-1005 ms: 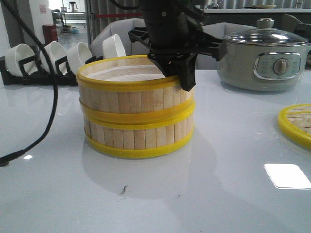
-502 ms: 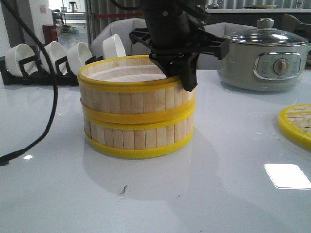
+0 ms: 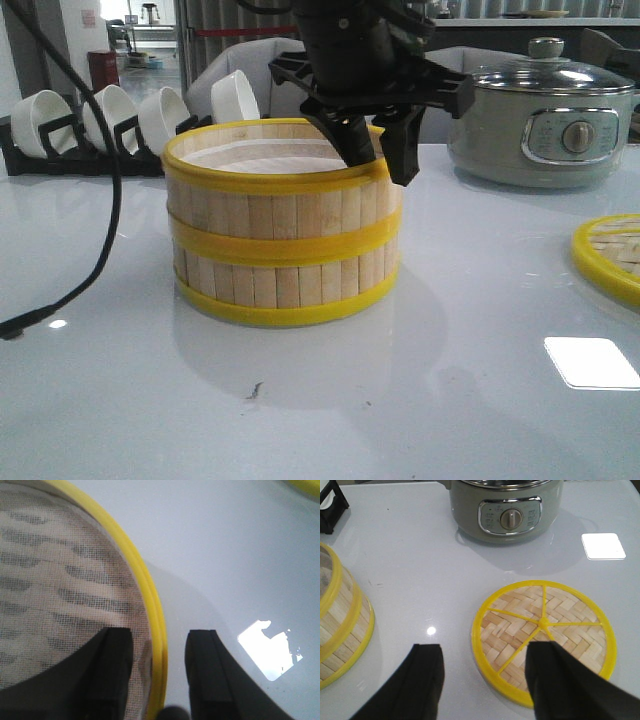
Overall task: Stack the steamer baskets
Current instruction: 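Open the left gripper and raise it away from the stack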
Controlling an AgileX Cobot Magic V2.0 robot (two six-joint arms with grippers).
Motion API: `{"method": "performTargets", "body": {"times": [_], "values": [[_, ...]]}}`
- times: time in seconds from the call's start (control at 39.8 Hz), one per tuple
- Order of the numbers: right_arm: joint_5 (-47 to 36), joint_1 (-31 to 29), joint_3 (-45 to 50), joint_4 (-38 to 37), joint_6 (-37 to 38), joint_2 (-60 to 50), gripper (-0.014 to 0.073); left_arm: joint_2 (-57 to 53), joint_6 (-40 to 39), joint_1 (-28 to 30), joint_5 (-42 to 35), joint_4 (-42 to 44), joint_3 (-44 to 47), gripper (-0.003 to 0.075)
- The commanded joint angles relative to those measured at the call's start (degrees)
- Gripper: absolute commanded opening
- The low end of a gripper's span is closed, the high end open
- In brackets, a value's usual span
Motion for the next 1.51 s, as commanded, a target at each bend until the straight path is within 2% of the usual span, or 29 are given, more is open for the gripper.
{"method": "performTargets", "body": {"times": [0.0,0.18,0.45,0.55,0.68,0.8,0.98,1.21,1.36,1.48], "values": [[-3.77,0.04,-2.16,-0.06,-0.13,-0.30,0.0477,-4.01,-0.72,-0.11,-2.74,1.40,-2.23,0.0351],[-3.77,0.04,-2.16,-0.06,-0.13,-0.30,0.0477,-4.72,-2.99,-0.11,-1.02,5.53,-5.46,0.0351],[-3.64,0.04,-2.16,-0.06,-0.13,-0.30,0.0477,-6.86,-5.06,0.78,4.23,11.70,-16.32,0.0341],[-3.57,0.04,-2.16,-0.06,-0.13,-0.30,0.0477,-8.89,-5.06,2.81,5.33,12.81,-18.71,0.0245],[-3.57,0.04,-2.16,-0.06,-0.13,-0.30,0.0477,-12.91,-5.06,6.82,6.33,13.07,-18.71,0.0078],[-3.57,0.04,-2.16,-0.06,-0.13,-0.30,0.0477,-17.78,-4.96,12.91,8.43,12.93,-17.98,0.0091],[-3.57,0.04,-2.16,-0.06,-0.13,-0.30,0.0477,-26.09,-4.96,21.87,8.17,12.82,-12.71,0.0091],[-3.57,0.04,-2.16,-0.06,-0.13,-0.30,0.0477,-39.94,-6.85,32.10,3.94,11.26,0.35,0.0091],[-3.57,0.04,-2.16,-0.06,-0.13,-0.30,0.0477,-51.14,-8.19,35.86,-1.92,11.26,13.90,0.0091],[-3.57,0.04,-2.16,-0.06,-0.13,-0.30,0.0477,-59.66,-8.33,36.26,-6.73,11.16,26.21,0.0090]]}}
